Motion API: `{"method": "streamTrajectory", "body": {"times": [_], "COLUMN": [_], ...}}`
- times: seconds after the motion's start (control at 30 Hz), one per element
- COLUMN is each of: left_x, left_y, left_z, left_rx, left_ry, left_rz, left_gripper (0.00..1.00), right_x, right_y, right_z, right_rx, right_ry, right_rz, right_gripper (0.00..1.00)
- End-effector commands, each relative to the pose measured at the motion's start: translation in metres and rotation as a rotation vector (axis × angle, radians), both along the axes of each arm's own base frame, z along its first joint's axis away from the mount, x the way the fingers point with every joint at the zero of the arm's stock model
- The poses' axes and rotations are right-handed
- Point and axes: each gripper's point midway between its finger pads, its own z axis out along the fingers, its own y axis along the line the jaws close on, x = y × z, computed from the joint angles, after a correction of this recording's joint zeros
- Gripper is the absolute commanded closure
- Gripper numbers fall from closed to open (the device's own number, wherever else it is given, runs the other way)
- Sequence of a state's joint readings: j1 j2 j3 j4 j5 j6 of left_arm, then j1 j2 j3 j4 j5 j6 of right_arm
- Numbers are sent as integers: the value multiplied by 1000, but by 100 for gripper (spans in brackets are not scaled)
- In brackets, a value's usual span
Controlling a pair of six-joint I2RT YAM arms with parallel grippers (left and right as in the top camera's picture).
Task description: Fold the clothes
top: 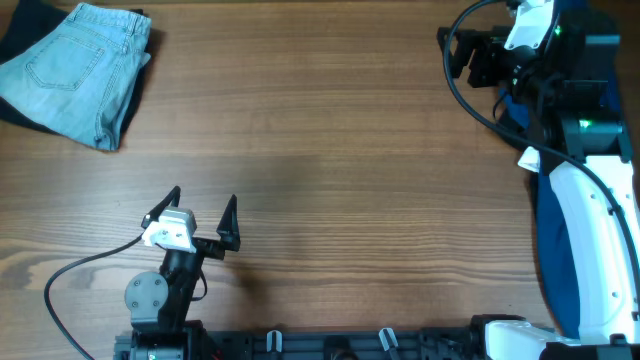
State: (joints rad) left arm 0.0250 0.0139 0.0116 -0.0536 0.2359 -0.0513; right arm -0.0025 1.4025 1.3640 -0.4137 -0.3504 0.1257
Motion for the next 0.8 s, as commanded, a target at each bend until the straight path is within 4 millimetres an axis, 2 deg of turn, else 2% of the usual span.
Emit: {"method": "streamTrajectory", "body": {"times": [0.0, 0.43, 0.5, 0.67, 0.77], "left_x": [0, 0, 0, 0, 0], "left_y": [-1, -1, -1, -1, -1], "left_z": [-2, -2, -2, -2, -2], "left_rx": [-12, -13, -12, -13, -13], "left_ry": [4, 6, 6, 6, 6], "left_rz": [0, 0, 0, 0, 0], "left_gripper": [0, 0, 0, 0, 0], "right_x": [2, 1, -4, -56, -86], "right_y": [2, 2, -7, -26, -30], "right_z": [-1, -3, 6, 43, 52], "right_rx": [-16, -20, -47, -119, -193], "right_ry": [-5, 1, -17, -116, -261], "right_rz": [10, 10, -45, -183, -188], "right_gripper": [0, 0, 0, 0, 0]}}
